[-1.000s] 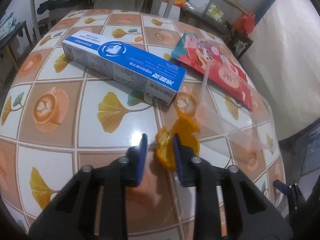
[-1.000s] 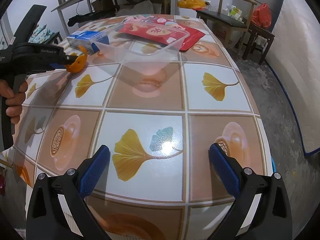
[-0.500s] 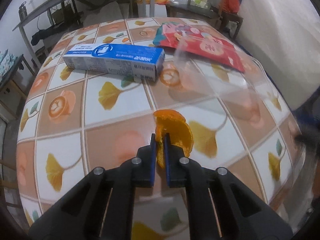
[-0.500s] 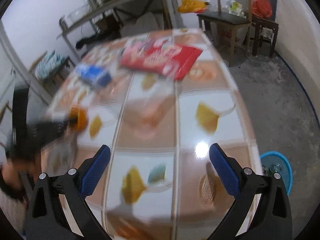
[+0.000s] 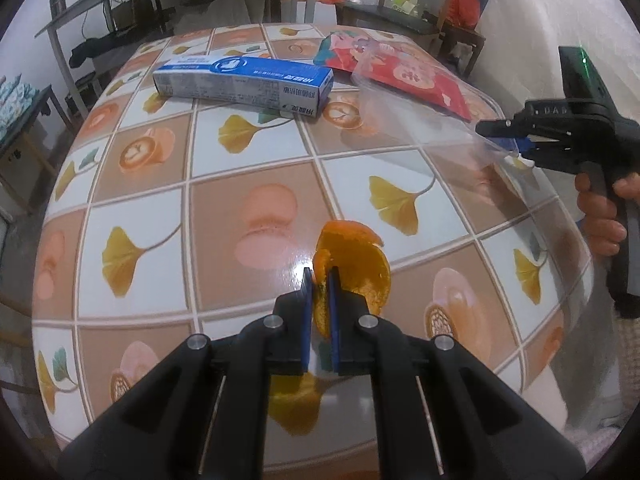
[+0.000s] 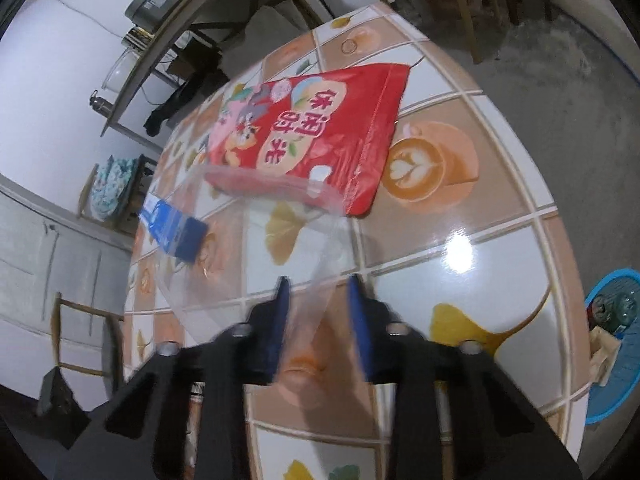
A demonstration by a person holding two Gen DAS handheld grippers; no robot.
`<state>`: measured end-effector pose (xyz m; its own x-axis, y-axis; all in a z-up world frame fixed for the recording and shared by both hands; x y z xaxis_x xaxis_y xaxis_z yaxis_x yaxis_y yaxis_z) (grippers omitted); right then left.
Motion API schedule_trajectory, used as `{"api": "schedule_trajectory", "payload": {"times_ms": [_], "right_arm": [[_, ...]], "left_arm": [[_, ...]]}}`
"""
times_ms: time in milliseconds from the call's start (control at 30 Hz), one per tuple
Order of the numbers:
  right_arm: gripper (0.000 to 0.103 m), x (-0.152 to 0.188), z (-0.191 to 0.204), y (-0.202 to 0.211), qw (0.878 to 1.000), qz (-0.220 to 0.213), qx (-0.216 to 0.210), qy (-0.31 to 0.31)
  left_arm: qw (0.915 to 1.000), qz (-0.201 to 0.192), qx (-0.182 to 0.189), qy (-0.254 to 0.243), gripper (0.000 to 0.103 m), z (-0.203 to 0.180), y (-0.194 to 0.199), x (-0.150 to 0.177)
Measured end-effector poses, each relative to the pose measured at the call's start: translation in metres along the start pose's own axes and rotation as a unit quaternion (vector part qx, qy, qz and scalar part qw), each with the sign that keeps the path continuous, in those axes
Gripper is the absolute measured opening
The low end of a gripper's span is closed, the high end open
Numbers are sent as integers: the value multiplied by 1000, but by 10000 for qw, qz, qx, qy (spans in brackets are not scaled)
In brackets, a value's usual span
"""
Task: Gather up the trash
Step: 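Grasp the clear plastic box rim with the right tool while the left tool lifts the peel, then carry the orange peel and clear box toward the blue wastebasket with both tools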
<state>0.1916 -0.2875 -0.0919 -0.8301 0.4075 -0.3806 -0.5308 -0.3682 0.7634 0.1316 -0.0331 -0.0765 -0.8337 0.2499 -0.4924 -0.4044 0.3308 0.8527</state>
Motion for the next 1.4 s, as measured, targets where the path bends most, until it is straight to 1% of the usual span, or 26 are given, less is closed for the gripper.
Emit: {"api": "schedule_trajectory", "payload": {"times_ms": [33,67,133,200,267,333,433,567,600,733,867,967,1067,1200,1233,1300,1333,1367,1400], "right_arm": [[10,1,2,1,9999,22,107,48],[9,3,3,4,9997,20,208,95],[5,9,5,11,9996,32,232,170],[5,16,4,21,9992,44,336,217],[5,29,3,34,9984,49,482,293],[5,39,-1,43,9982,95,507,317],[5,58,-5,54,9975,160,594,334],[5,78,-16,67,9980,142,585,202],[5,82,-18,68,9982,120,566,150],[5,89,-20,74,9982,58,574,154],[5,91,-20,77,9980,14,597,191],[5,91,-20,78,9982,-10,570,186],[5,92,-20,76,9984,-4,522,208],[5,94,-18,75,9986,-18,475,248],[5,95,-19,75,9986,-25,469,249],[5,95,-20,75,9986,-42,463,249],[5,96,-19,75,9986,-49,460,245],[5,97,-20,75,9987,-55,449,238],[5,97,-20,75,9988,-63,436,234]], "left_arm": [[10000,11,43,28,6,1,1,1],[10000,13,66,43,6,1,1,0],[9999,1,101,26,6,1,3,0],[9999,-16,117,-25,8,0,5,-1],[9998,-48,202,-24,18,-2,9,-2],[9994,-39,348,32,22,-2,13,-3],[9989,30,471,63,28,-2,17,-2],[9991,35,391,185,34,1,17,-3],[9990,40,368,253,34,3,17,-4],[9967,141,488,633,34,12,10,-6],[9964,211,396,718,34,16,7,-7],[9951,279,466,823,34,19,9,-6],[9949,445,497,760,35,15,4,-3],[9950,541,544,641,36,6,-3,0],[9955,538,513,595,35,3,-4,1],[9985,427,190,278,30,-5,-4,3],[9990,405,95,176,27,-8,-4,4],[9993,375,41,74,23,-10,-4,5],[9992,376,91,57,19,-12,-4,5]]}}
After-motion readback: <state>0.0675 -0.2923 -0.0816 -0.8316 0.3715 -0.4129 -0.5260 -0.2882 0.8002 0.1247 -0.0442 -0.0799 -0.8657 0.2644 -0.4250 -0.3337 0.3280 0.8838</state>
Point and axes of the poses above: each gripper's, at about its wrist camera, not at the fingertips, and y roughly against the way its jaws point, z to its left, x to its underside, the point moved 2 cm from there along -y, roughly the way its jaws point, and after that the axes turned 6 degrees about y, right-handed, at the moved point
